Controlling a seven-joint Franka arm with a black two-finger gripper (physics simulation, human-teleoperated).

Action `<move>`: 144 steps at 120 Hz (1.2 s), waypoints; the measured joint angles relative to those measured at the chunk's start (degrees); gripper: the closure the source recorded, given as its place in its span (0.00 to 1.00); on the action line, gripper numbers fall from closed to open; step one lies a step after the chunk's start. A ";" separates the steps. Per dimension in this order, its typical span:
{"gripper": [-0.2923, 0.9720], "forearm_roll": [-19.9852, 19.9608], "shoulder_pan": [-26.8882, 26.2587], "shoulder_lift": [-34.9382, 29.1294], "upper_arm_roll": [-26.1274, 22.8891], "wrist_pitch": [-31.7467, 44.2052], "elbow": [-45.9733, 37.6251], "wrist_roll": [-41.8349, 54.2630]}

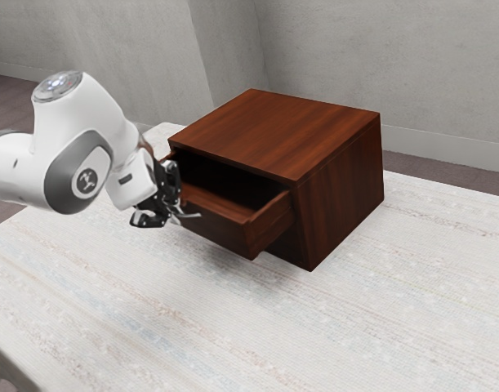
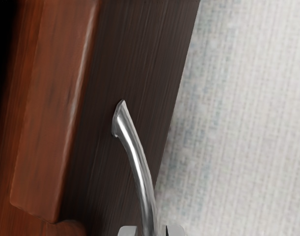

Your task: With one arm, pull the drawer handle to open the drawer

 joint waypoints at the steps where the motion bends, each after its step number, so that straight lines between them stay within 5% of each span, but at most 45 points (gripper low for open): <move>1: 0.78 0.02 -0.04 -0.12 0.08 0.01 -0.12 -0.01; 55: 0.87 1.16 -2.52 -6.79 3.65 0.73 -6.79 -0.45; 76: 0.84 1.88 -6.34 -9.32 8.78 1.21 -9.07 -0.58; 104: 0.77 2.31 -6.67 -11.08 9.94 1.98 -10.75 -0.77; 144: 0.81 2.55 -8.41 -13.19 12.04 3.01 -12.87 -0.94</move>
